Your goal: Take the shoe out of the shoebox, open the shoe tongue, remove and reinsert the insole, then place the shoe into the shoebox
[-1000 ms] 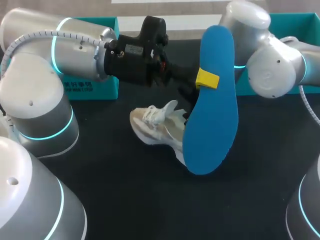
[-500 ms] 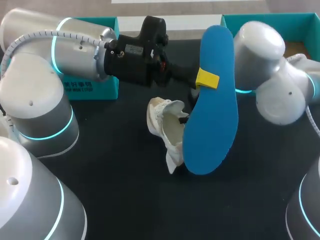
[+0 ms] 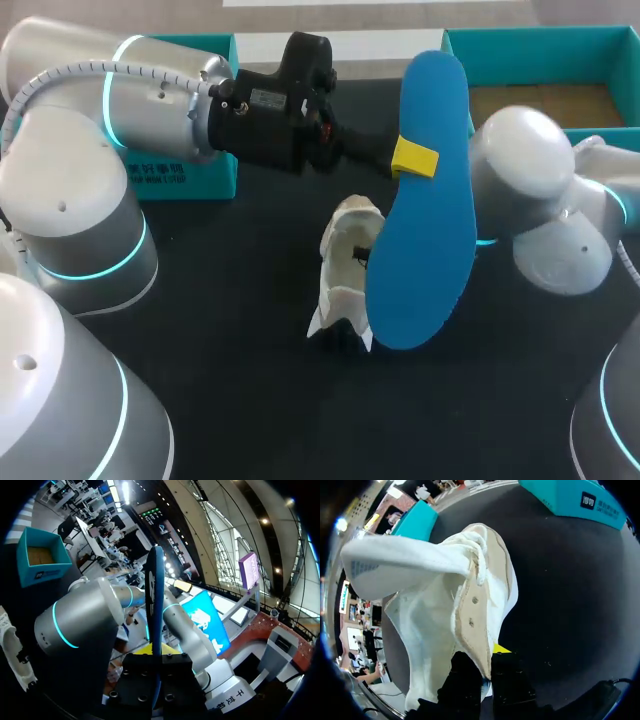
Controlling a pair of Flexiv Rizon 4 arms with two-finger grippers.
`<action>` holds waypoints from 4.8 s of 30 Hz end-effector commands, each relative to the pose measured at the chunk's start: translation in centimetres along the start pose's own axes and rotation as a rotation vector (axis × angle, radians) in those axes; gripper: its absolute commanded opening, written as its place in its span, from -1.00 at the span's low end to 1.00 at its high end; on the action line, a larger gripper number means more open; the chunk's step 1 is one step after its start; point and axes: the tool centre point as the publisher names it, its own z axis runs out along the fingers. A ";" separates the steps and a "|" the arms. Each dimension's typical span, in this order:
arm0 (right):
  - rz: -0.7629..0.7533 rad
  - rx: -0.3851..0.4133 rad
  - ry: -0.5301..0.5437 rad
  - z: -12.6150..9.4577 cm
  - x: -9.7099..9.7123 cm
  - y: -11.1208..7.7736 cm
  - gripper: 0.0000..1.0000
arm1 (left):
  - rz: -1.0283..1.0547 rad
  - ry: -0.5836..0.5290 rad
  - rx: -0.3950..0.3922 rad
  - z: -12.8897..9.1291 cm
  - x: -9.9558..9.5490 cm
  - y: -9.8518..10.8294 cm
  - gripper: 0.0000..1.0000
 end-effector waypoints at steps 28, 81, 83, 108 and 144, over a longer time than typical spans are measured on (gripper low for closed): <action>-0.196 0.052 -0.001 3.3 -0.2 -1.1 0.48 | -0.001 -0.002 0.001 0.0 0.0 0.2 -1.00; -0.158 0.101 0.830 -14.6 3.5 2.7 1.00 | -0.001 -0.002 0.001 0.0 0.0 0.2 -1.00; -0.141 0.100 0.862 -15.5 3.7 2.8 1.00 | -0.001 -0.002 0.001 0.0 0.0 0.2 -1.00; -0.045 0.080 1.027 -19.6 3.9 3.0 1.00 | -0.001 -0.002 0.001 0.0 0.0 0.2 -1.00; -0.045 0.080 1.027 -19.6 3.9 3.0 1.00 | 0.746 -0.078 0.076 -2.2 -4.6 4.1 -1.00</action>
